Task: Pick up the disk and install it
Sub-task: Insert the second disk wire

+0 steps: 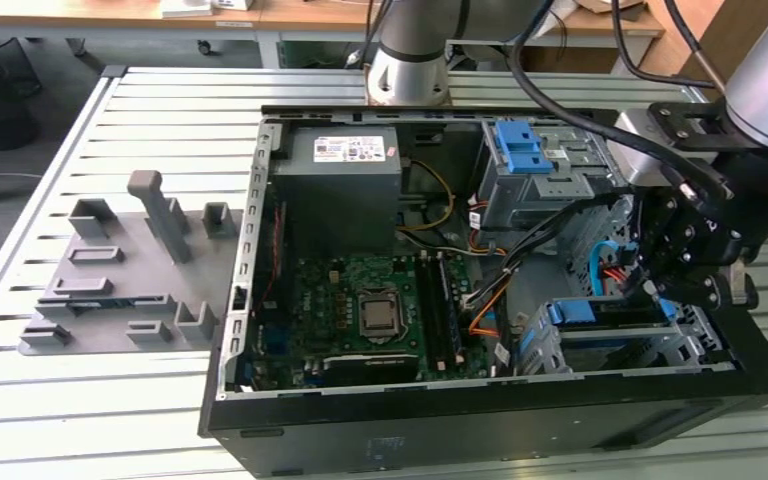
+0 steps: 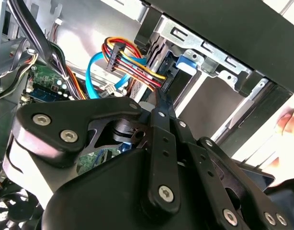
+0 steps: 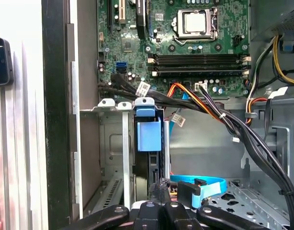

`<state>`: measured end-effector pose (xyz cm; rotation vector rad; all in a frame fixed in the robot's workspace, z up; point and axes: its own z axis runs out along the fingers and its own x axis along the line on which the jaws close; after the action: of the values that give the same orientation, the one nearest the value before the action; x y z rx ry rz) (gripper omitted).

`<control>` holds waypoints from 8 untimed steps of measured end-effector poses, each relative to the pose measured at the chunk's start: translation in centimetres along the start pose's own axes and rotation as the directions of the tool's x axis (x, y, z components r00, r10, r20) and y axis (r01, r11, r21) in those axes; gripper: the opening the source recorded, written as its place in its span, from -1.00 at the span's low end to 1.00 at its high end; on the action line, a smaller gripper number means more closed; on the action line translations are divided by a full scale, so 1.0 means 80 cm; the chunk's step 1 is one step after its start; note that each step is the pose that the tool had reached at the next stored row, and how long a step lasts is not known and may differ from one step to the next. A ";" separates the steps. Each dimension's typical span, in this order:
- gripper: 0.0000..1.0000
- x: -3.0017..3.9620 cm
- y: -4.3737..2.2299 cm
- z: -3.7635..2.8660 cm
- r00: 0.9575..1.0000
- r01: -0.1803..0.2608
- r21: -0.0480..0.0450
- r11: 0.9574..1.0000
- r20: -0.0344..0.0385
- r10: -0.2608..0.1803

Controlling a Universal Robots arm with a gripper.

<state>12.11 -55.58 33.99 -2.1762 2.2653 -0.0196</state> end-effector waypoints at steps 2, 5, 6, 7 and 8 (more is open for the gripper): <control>-0.79 0.0000 0.0000 0.0000 1.000 0.000 0.000 1.000 0.000 0.000; -0.79 0.0000 0.0001 -0.0045 1.000 0.000 0.000 1.000 0.000 0.000; -0.79 0.0000 0.0001 -0.0069 1.000 0.000 0.000 1.000 0.000 0.000; -0.79 0.0000 0.0000 -0.0094 1.000 0.000 0.000 1.000 0.000 0.000; -0.79 0.0000 0.0000 -0.0114 1.000 0.000 0.000 1.000 0.000 0.000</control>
<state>12.10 -55.58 34.90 -2.1763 2.2652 -0.0195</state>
